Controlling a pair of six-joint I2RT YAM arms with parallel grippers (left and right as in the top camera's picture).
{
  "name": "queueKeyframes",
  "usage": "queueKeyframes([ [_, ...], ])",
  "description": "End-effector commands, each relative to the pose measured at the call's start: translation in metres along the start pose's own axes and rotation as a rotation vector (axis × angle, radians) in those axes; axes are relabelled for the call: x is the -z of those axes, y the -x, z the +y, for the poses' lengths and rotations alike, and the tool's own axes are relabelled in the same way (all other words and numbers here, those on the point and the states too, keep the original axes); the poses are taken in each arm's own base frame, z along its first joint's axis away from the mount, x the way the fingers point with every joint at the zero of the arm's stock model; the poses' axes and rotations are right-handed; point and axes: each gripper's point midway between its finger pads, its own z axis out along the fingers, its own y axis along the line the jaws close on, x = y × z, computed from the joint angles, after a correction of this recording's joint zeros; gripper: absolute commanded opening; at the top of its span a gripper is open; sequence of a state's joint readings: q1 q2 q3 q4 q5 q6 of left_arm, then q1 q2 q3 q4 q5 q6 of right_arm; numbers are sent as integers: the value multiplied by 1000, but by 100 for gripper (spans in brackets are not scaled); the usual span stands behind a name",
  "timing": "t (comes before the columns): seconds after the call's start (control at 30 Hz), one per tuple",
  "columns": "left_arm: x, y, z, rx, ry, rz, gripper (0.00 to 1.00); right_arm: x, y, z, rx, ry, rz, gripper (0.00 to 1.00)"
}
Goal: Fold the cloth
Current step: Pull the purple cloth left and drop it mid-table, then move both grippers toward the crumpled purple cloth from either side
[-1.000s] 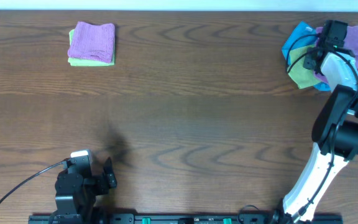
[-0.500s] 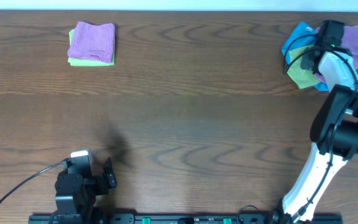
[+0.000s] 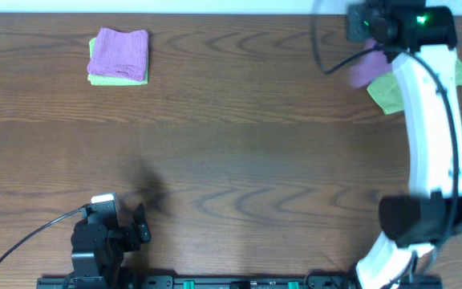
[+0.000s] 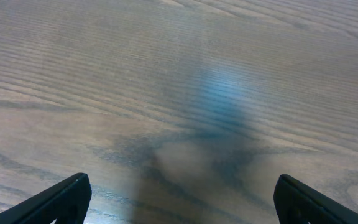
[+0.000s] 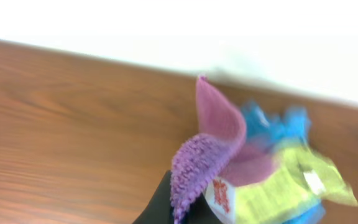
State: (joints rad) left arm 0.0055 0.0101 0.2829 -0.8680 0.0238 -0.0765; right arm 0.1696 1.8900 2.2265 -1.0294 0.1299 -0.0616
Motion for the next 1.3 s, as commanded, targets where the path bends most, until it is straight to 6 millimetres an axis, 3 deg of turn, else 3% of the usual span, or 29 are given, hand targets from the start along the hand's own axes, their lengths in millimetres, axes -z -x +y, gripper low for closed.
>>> queueKeyframes([
  [0.0,-7,-20,4,-26,14,66,95,24,5,83,73,253,-14,1],
  [0.1,-7,-20,4,-26,14,66,95,33,-20,137,120,328,72,1],
  [0.17,-7,-20,4,-26,14,66,95,32,-29,154,154,314,95,1],
  [0.23,-7,-20,4,-26,14,66,95,24,-27,144,142,169,85,1],
  [0.33,-7,-20,4,-26,14,66,95,10,-13,104,37,-100,28,2],
  [0.4,-7,-20,4,-26,14,66,95,-3,-14,101,30,-125,33,2],
  [0.47,-7,-20,4,-26,14,66,95,-16,-31,97,52,-144,105,1],
  [0.57,-7,-20,4,-26,14,66,95,-32,-76,86,14,-184,281,2],
  [0.63,-7,-20,4,-26,14,66,95,-42,-111,92,28,-138,419,2],
  [0.67,-7,-20,4,-26,14,66,95,-46,-128,94,35,-114,483,21],
  [0.7,-7,-20,4,-26,14,66,95,-51,-148,95,41,-99,556,80],
  [0.73,-7,-20,4,-26,14,66,95,-55,-166,95,47,-95,616,99],
  [0.8,-7,-20,4,-26,14,66,95,-61,-202,91,13,-133,722,99],
  [0.87,-7,-20,4,-26,14,66,95,-63,-220,87,-20,-177,755,99],
  [1.07,-7,-20,4,-26,14,66,95,-61,-206,84,-46,-184,679,99],
  [1.27,-7,-20,4,-26,14,66,95,-39,-176,76,-180,-152,578,99],
])
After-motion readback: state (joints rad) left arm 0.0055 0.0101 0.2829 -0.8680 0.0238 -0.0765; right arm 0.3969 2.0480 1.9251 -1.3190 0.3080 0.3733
